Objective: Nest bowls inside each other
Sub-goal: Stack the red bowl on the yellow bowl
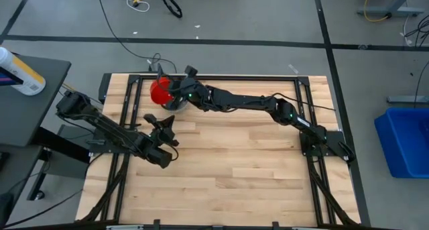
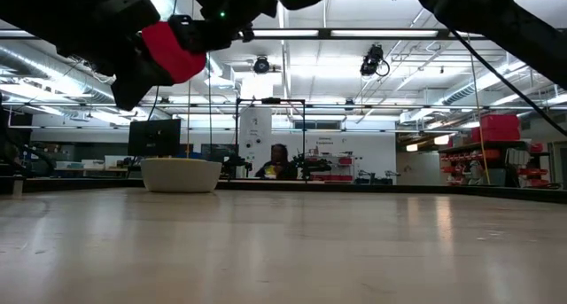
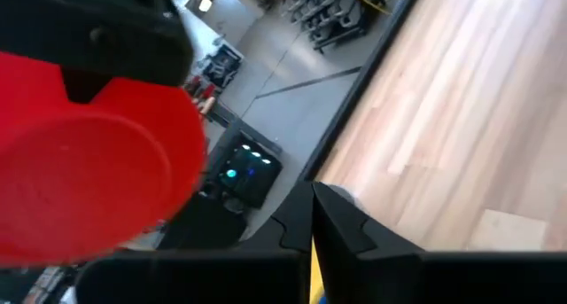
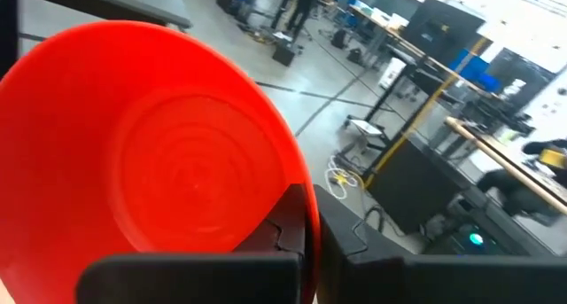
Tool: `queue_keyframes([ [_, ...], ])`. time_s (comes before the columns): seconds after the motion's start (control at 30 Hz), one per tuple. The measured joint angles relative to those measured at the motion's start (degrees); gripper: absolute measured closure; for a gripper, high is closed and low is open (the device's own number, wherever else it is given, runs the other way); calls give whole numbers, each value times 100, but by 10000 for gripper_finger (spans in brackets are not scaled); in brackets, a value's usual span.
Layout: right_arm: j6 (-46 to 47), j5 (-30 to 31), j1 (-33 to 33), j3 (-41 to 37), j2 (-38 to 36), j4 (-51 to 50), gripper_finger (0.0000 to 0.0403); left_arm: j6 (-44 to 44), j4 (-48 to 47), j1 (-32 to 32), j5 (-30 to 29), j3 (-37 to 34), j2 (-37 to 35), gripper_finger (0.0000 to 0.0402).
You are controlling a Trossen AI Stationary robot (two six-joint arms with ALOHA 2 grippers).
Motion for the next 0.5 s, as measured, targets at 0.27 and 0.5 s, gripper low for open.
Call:
queue_keyframes([
  [0.27, 42, 47, -76, 0, 0, -35, 398, 273, 78, -24, -352, 0, 0, 334],
  [0.5, 42, 30, -40, 0, 0, -35, 398, 513, 76, 430, -379, 0, -2, 246],
])
